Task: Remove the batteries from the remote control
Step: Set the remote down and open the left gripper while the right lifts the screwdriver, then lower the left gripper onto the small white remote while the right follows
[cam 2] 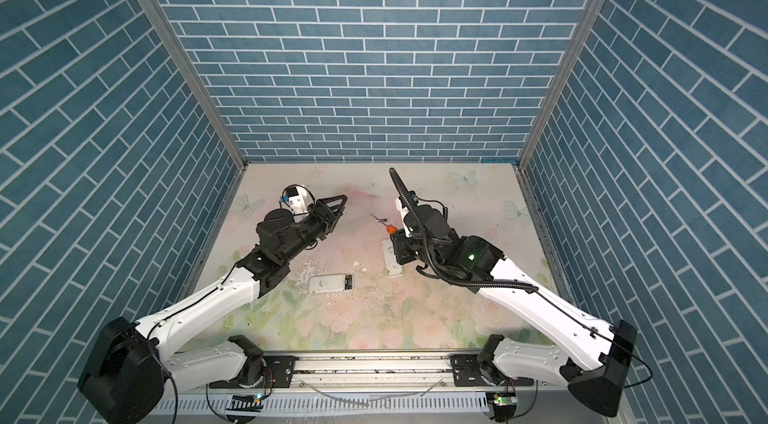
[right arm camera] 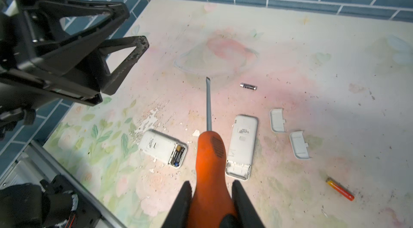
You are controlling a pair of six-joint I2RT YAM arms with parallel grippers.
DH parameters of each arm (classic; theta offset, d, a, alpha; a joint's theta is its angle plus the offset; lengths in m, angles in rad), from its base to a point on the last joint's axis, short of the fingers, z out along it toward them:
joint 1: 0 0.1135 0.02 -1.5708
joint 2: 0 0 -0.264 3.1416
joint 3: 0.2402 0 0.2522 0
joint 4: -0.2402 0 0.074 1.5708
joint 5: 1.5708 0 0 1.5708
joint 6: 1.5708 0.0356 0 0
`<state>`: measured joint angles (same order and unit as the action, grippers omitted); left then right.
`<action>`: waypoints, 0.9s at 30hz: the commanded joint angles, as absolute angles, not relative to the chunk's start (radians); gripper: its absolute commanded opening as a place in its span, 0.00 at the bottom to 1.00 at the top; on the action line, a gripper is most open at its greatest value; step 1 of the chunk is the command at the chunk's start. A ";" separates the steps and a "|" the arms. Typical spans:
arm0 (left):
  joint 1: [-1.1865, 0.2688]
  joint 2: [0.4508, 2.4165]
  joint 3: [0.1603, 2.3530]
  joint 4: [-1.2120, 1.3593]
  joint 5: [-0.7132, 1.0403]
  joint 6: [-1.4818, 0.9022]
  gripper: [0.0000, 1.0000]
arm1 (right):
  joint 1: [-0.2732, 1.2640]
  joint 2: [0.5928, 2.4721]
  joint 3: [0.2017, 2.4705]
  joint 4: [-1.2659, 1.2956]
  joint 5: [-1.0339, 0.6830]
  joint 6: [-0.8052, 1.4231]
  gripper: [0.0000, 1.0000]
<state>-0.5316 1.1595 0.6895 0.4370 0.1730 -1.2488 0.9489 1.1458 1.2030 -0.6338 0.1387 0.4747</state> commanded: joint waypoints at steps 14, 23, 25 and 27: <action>-0.508 0.870 0.586 -0.536 0.053 -0.988 0.48 | 0.979 1.306 1.471 -1.114 -0.156 0.479 0.00; -0.508 0.992 0.580 -0.590 -0.020 -0.905 0.53 | 0.991 1.348 1.477 -1.121 -0.186 0.486 0.00; -0.508 1.036 0.594 -0.553 -0.055 -0.879 0.53 | 0.991 1.359 1.477 -1.114 -0.199 0.486 0.00; -0.506 1.096 0.620 -0.506 -0.056 -0.835 0.53 | 0.992 1.381 1.483 -1.131 -0.213 0.482 0.00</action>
<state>-0.5117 1.0481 0.5793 -0.5484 -0.0040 -0.9104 0.9882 1.3598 1.4387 -1.1011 -0.1791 0.4900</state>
